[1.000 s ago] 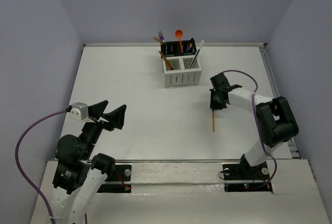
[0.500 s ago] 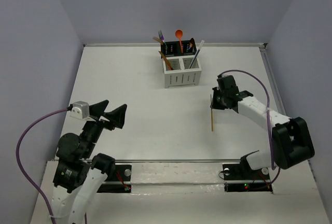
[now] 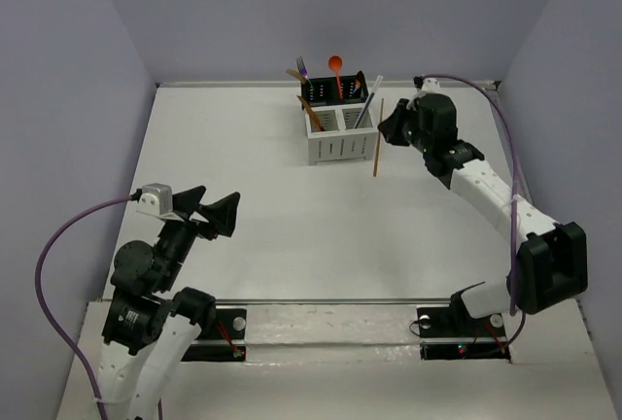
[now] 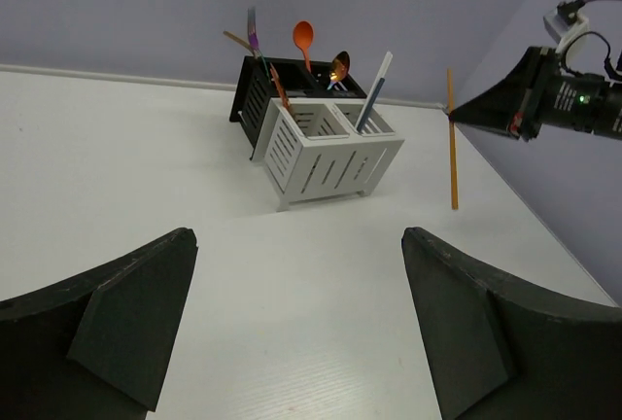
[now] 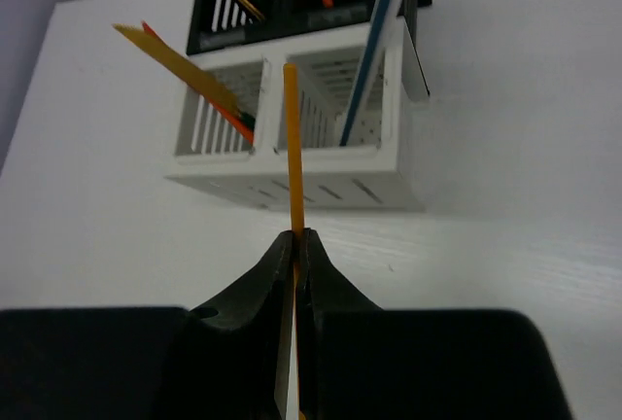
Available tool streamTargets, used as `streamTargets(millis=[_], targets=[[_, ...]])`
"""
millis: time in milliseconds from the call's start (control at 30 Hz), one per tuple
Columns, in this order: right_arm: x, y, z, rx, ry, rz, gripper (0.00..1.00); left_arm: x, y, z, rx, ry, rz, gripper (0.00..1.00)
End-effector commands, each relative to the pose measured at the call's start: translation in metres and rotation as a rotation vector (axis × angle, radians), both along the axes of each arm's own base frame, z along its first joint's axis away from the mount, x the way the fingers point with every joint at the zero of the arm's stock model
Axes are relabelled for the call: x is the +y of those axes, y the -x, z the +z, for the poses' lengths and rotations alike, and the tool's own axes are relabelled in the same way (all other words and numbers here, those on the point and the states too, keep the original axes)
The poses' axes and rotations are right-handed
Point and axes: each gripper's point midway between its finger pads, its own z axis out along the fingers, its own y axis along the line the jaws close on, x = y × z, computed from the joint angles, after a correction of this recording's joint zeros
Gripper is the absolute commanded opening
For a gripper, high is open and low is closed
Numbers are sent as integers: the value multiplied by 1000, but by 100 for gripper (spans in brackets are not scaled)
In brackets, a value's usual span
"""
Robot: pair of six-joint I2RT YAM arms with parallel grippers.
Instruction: Sort the eating utensils into containers
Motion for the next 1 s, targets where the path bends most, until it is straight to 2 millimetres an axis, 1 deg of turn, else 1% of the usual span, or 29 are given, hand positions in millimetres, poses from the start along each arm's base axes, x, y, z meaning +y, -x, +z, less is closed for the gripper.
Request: streamTargets(millis=[0, 33, 67, 100, 133, 167, 200, 233, 267, 300, 367, 400, 467, 500, 600, 633, 733, 767, 800, 833, 900, 967], targets=[[21, -51, 104, -324, -96, 11, 7, -1, -4, 16, -41, 2, -1, 99], [26, -64, 96, -311, -87, 15, 7, -2, -4, 15, -38, 1, -1, 99], [28, -72, 102, -329, -84, 16, 7, -2, -5, 14, -35, 0, -3, 99], [30, -81, 124, -386, -93, 8, 7, -1, -7, 13, -30, -4, 5, 99], [31, -88, 128, -403, -93, 2, 7, -1, -7, 13, -29, -5, 4, 99], [33, -100, 127, -421, -92, -13, 7, -2, -8, 12, -25, -8, 4, 99], [34, -106, 139, -455, -95, -14, 7, -2, -9, 12, -24, -8, 4, 99], [33, -113, 141, -468, -92, -30, 7, -2, -9, 12, -24, -8, 4, 99], [32, -119, 139, -466, -85, -46, 7, 0, -10, 12, -23, -7, 11, 99], [34, -128, 135, -484, -85, -54, 7, 0, -10, 12, -23, -10, 13, 99], [36, -137, 134, -502, -78, -61, 7, 0, -10, 11, -21, -11, 12, 99], [37, -145, 126, -507, -69, -67, 7, 0, -11, 11, -20, -12, 12, 99], [37, -151, 115, -499, -54, -74, 7, 1, -11, 11, -20, -12, 19, 99], [38, -155, 113, -519, -61, -77, 7, 1, -12, 11, -19, -14, 18, 99], [38, -158, 104, -550, -63, -84, 7, 0, -13, 10, -15, -17, 14, 99], [38, -161, 96, -547, -53, -85, 7, -1, -13, 8, -10, -20, 11, 99], [38, -167, 92, -563, -52, -95, 7, 0, -15, 8, -10, -20, 17, 99], [39, -170, 87, -560, -50, -98, 7, 0, -15, 8, -7, -21, 15, 99], [37, -171, 89, -570, -53, -109, 7, 0, -15, 8, -8, -21, 15, 99], [41, -170, 85, -569, -47, -109, 7, 2, -16, 7, -5, -22, 26, 99], [42, -171, 80, -579, -23, -118, 7, 1, -16, 7, -6, -22, 21, 99], [41, -172, 69, -568, 1, -119, 7, 1, -16, 7, -6, -22, 21, 99]])
